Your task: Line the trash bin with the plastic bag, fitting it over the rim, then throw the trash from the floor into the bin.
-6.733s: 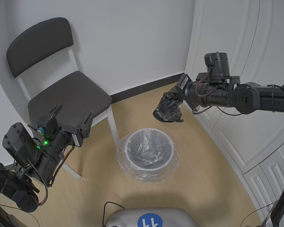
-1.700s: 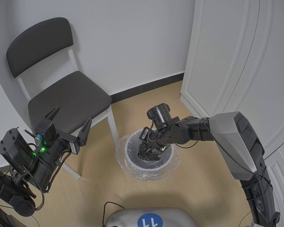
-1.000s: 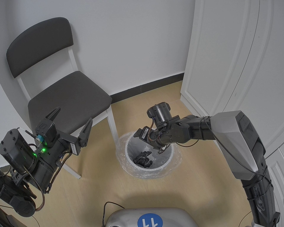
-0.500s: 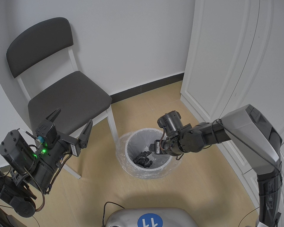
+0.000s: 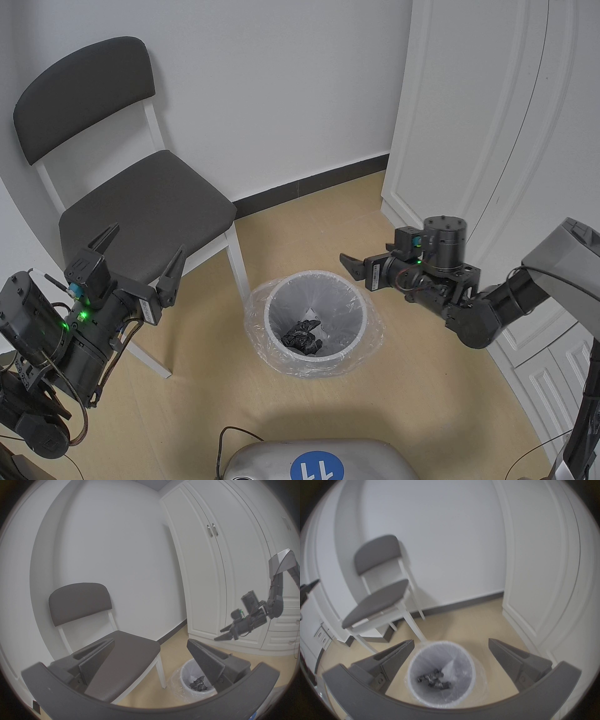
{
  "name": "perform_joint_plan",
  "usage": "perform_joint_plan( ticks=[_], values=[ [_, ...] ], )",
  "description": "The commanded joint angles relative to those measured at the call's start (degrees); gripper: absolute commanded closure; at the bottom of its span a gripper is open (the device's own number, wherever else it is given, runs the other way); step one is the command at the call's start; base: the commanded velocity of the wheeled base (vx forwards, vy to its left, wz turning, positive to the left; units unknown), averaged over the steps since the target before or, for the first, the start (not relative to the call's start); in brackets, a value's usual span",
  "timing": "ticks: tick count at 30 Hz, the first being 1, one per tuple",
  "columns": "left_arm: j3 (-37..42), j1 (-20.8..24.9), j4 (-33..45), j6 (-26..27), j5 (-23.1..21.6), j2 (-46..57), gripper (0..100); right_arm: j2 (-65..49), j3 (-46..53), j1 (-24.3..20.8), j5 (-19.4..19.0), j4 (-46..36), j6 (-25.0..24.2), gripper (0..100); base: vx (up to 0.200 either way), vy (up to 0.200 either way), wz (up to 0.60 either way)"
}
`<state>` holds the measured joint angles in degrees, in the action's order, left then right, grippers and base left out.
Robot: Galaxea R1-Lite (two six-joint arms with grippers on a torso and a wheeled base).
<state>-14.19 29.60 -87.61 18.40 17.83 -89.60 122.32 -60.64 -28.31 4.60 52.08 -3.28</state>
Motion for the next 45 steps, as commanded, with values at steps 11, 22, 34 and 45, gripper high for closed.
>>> perform_joint_plan(
  ticks=[11, 22, 34, 45],
  values=[
    [0.3, -0.9, 0.0, 0.1, -0.3, 2.9, 0, -17.3, 23.2, 6.8, -16.3, 30.8, 9.4, 0, 0.0, 0.0, 0.0],
    [-0.3, -5.1, -0.1, 2.0, -0.3, 3.1, 0, -18.0, 26.1, 8.0, -9.0, 37.9, 17.3, 0, 0.0, 0.0, 0.0],
    [-2.2, -18.0, 0.0, 6.0, -0.6, 10.8, 0, -28.0, 31.5, 9.2, -2.7, 37.9, 15.8, 0, 0.0, 0.0, 0.0],
    [-3.5, -20.4, 0.6, 3.1, -5.4, 14.8, 0, -41.7, 42.2, 9.2, 1.2, 37.9, 11.1, 0, 0.0, 0.0, 0.0]
  ],
)
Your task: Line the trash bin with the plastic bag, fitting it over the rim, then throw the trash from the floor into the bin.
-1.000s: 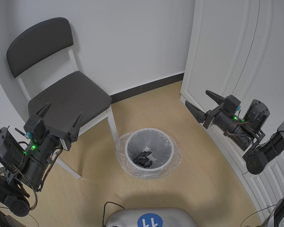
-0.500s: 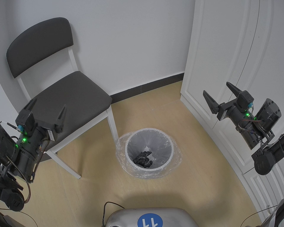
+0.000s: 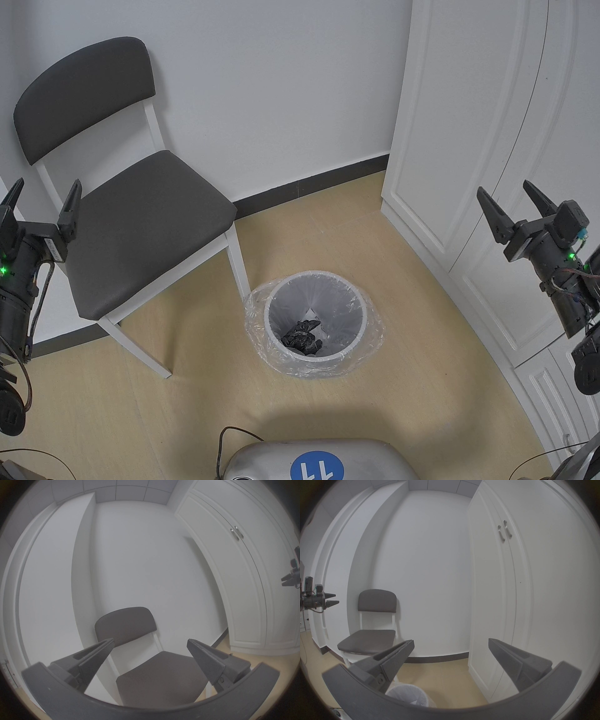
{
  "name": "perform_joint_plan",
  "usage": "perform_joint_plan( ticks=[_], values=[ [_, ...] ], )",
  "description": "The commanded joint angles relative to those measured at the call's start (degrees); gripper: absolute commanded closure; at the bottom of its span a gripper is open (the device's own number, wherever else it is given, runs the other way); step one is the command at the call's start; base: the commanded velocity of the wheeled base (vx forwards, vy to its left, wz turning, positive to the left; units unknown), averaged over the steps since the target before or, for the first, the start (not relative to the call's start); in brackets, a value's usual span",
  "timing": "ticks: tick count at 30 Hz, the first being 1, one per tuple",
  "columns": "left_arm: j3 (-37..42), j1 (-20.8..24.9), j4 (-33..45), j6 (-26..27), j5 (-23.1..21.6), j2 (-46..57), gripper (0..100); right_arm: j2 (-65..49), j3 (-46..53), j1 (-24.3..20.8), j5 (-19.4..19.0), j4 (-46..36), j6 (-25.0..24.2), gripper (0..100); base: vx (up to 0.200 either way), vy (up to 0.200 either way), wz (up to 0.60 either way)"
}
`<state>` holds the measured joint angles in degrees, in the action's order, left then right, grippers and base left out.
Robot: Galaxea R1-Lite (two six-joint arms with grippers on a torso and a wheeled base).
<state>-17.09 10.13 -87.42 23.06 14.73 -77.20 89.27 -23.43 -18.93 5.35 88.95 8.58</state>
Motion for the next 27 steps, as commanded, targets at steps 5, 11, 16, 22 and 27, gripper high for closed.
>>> perform_joint_plan(
  ticks=[5, 11, 16, 22, 27],
  values=[
    [-2.2, -1.7, 0.4, -2.5, -3.2, 2.9, 0, -11.4, 6.6, -0.1, 3.4, 1.0, -1.7, 0, 0.0, 0.0, 0.0],
    [-1.8, -1.6, 0.8, -7.0, -3.2, 4.7, 0, -13.8, 10.1, -3.3, 5.5, 1.0, -3.9, 0, 0.0, 0.0, 0.0],
    [-1.5, -1.3, 2.0, -9.4, -3.1, 7.2, 0, -15.9, 11.9, -3.4, 8.4, 1.0, -4.0, 0, 0.0, 0.0, 0.0],
    [-1.3, -1.3, 7.6, -13.3, -3.2, 12.9, 0, -20.3, 13.9, -2.8, 10.5, 1.0, -3.8, 0, 0.0, 0.0, 0.0],
    [0.5, -1.3, 11.7, -14.7, -3.2, 17.5, 0, -23.5, 15.3, -2.6, 11.0, 1.0, -3.6, 0, 0.0, 0.0, 0.0]
  ],
)
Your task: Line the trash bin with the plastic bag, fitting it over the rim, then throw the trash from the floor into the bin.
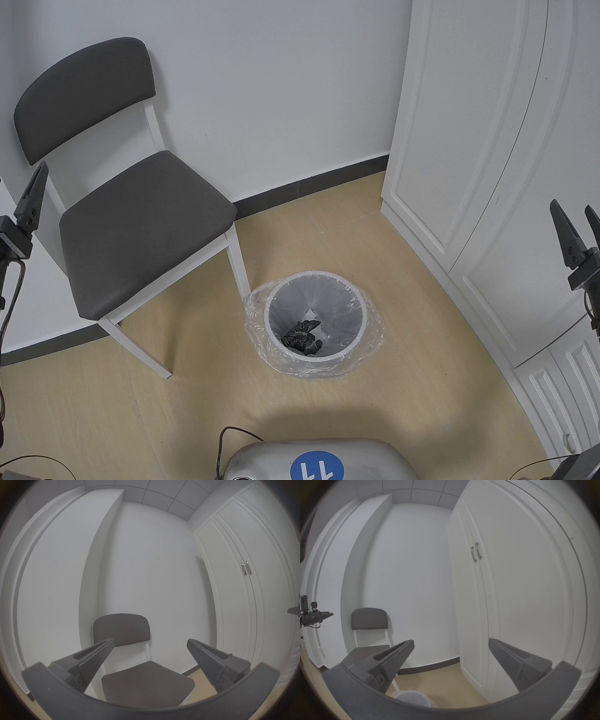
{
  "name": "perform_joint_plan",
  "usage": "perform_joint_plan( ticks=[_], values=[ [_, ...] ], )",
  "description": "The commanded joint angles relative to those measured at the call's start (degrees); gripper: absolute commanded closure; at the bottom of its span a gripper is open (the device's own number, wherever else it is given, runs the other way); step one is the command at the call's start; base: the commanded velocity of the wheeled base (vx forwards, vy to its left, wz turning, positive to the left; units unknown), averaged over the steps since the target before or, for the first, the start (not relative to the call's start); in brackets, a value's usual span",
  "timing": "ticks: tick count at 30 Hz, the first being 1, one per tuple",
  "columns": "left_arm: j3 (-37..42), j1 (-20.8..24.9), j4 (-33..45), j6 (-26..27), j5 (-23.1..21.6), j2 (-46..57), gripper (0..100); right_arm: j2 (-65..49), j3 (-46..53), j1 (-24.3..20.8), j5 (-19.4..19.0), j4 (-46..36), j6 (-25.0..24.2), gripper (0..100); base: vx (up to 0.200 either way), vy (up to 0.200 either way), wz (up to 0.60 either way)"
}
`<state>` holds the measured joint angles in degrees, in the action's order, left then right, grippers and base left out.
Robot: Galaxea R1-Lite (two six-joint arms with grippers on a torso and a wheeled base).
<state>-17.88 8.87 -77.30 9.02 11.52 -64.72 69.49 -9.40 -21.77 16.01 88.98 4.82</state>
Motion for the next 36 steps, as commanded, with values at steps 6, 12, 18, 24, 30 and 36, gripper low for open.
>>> perform_joint_plan(
  ticks=[6, 12, 18, 24, 30, 36],
  values=[
    [3.1, 0.0, 6.5, -0.8, 0.0, 11.2, 0, -12.6, 0.0, 0.2, 3.5, -11.7, 0.3, 0, 0.0, 0.0, 0.0],
    [3.0, 0.0, 14.7, -0.8, -0.1, 17.6, 0, -20.9, -0.5, 0.9, 3.7, -24.0, 0.3, 0, 0.0, 0.0, 0.0],
    [2.9, 0.1, 21.8, -0.9, -0.4, 22.5, 0, -28.2, -0.5, 2.0, 3.3, -33.3, 0.2, 0, 0.0, 0.0, 0.0],
    [3.5, 0.1, 24.8, -2.0, -0.6, 26.6, 0, -34.3, 0.9, 4.1, 3.3, -36.3, -0.2, 0, 0.0, 0.0, 0.0],
    [4.3, -0.3, 26.3, -2.0, -0.6, 29.3, 0, -39.3, 2.6, 6.6, 3.4, -36.5, -0.2, 0, 0.0, 0.0, 0.0],
    [6.3, -0.6, 26.4, -2.0, -2.1, 32.5, 0, -44.3, 4.5, 9.4, 3.6, -36.9, -0.2, 0, 0.0, 0.0, 0.0]
  ],
)
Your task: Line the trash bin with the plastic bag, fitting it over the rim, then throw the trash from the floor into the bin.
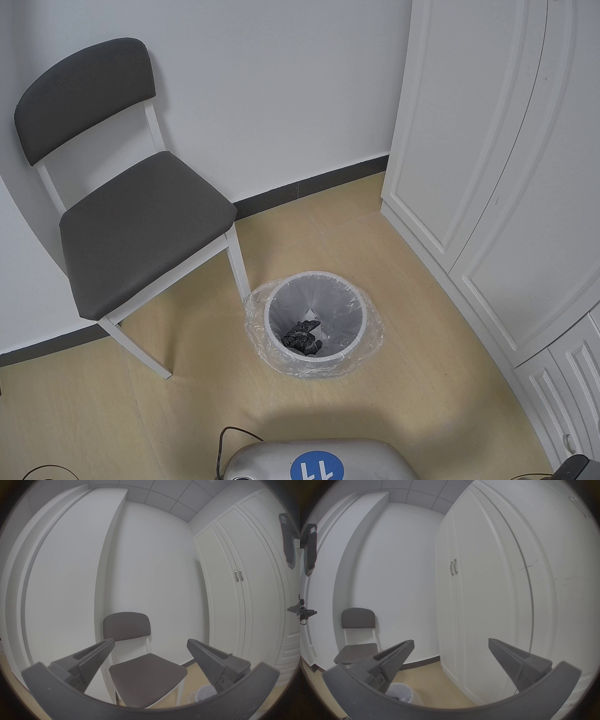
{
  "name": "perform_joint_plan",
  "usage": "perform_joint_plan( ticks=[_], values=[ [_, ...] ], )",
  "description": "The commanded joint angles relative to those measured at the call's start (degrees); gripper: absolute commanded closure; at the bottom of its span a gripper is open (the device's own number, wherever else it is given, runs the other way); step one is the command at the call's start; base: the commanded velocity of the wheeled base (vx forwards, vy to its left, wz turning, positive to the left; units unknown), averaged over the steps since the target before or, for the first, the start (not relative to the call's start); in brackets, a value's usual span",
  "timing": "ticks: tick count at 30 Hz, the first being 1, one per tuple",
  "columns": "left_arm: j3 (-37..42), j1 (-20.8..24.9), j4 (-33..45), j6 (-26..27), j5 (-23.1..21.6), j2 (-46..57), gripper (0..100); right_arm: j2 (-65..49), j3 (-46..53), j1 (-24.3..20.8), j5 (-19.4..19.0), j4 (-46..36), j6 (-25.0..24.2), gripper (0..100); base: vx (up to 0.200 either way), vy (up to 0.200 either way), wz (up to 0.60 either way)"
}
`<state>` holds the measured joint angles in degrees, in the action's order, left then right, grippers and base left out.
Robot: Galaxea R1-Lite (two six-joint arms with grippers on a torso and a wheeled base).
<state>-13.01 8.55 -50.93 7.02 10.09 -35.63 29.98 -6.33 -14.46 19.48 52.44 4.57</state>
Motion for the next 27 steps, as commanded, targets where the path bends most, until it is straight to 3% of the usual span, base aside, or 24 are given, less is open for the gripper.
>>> perform_joint_plan(
  ticks=[1, 10, 19, 27],
  values=[
    [1.5, -0.4, 0.0, 0.0, -0.8, 3.5, 0, -4.8, 1.5, 2.2, 0.1, -0.4, 0.1, 0, 0.0, 0.0, 0.0],
    [3.6, -1.3, 1.4, -0.1, -1.0, 7.2, 0, -14.4, 0.4, 7.8, -0.4, -11.7, 0.1, 0, 0.0, 0.0, 0.0],
    [3.8, -2.4, 4.2, -0.3, -2.0, 11.9, 0, -18.8, 1.1, 11.6, -0.5, -13.1, 0.1, 0, 0.0, 0.0, 0.0],
    [3.8, -3.0, 7.2, -1.8, -3.2, 15.7, 0, -24.6, 0.7, 12.3, -0.6, -18.1, -1.2, 0, 0.0, 0.0, 0.0]
  ],
)
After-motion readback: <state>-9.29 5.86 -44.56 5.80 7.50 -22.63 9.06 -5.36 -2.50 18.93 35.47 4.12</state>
